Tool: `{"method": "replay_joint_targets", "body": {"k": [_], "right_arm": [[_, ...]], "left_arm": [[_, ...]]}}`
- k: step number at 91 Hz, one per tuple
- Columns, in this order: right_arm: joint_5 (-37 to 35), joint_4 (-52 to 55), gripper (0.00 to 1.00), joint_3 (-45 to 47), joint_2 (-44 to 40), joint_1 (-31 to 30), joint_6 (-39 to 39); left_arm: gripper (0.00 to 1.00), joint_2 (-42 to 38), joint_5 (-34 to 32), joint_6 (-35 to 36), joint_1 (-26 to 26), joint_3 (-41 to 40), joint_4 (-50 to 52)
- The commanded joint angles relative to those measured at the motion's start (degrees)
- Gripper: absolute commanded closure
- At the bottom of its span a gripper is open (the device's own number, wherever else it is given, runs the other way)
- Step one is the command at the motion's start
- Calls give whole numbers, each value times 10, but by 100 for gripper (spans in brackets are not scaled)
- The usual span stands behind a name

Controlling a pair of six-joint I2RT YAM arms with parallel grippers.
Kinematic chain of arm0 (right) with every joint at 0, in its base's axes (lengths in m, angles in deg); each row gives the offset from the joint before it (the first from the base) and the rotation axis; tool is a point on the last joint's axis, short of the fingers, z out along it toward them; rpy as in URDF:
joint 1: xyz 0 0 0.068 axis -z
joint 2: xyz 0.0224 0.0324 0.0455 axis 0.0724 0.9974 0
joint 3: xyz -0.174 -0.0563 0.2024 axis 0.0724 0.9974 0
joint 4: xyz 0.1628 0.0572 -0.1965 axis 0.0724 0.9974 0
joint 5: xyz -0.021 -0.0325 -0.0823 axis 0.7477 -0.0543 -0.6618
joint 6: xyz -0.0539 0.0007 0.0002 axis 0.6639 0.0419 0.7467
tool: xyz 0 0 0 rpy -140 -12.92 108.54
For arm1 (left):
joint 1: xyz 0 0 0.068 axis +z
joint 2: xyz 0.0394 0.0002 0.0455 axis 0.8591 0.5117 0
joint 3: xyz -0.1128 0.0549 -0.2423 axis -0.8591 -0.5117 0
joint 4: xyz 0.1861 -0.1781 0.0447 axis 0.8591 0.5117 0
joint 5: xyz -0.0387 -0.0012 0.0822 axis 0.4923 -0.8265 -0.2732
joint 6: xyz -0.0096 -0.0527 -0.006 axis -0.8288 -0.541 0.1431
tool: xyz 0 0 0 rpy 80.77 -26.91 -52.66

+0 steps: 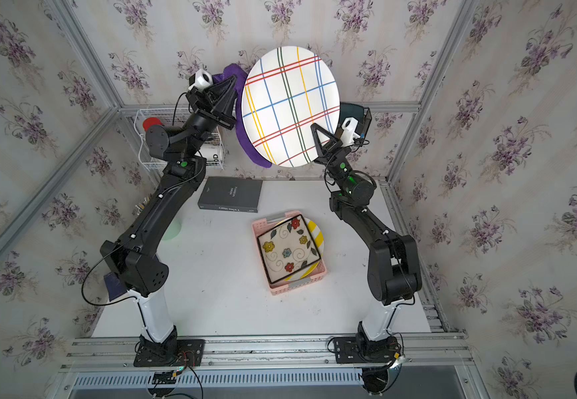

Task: Wipe the wet plate dry
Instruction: Wipe the plate with towel.

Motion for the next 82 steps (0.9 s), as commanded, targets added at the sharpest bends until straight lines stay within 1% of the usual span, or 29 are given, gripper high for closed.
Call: {"method": "replay_joint_targets", "body": {"k": [1, 14, 25, 33, 39, 44, 49, 56, 64, 68, 75, 82], "right_arm": [[16, -16, 100, -24, 11, -15, 1], [12, -11, 100, -66, 38, -41, -1], [4, 7, 100, -141, 77, -54, 0], [-13, 36, 100, -203, 108, -42, 2], [-18, 71, 100, -258, 127, -15, 11], [-23, 93, 100, -275, 130, 8, 16], [-24, 90, 100, -259, 119, 24, 12], [-12, 67, 100, -166, 76, 27, 12], [-4, 47, 100, -60, 23, -2, 28], [-5, 42, 100, -34, 10, -26, 36], [-8, 43, 100, -38, 14, -65, 45], [-11, 59, 100, -101, 45, -79, 47]], "left_arm": [[100, 15, 2, 3, -21, 33, -5], [100, 41, 0, -3, -57, 67, 4], [100, 53, -6, -10, -78, 64, -3], [100, 58, -5, -17, -83, 68, -8], [100, 57, -3, -18, -82, 68, -11], [100, 56, -3, -20, -81, 68, -12], [100, 57, -4, -24, -77, 72, -13], [100, 56, -12, -27, -70, 79, -16], [100, 63, -16, -20, -66, 96, -6], [100, 69, -13, -18, -68, 110, 4], [100, 82, -11, -21, -72, 125, 9], [100, 86, -9, -25, -78, 127, 7]]}}
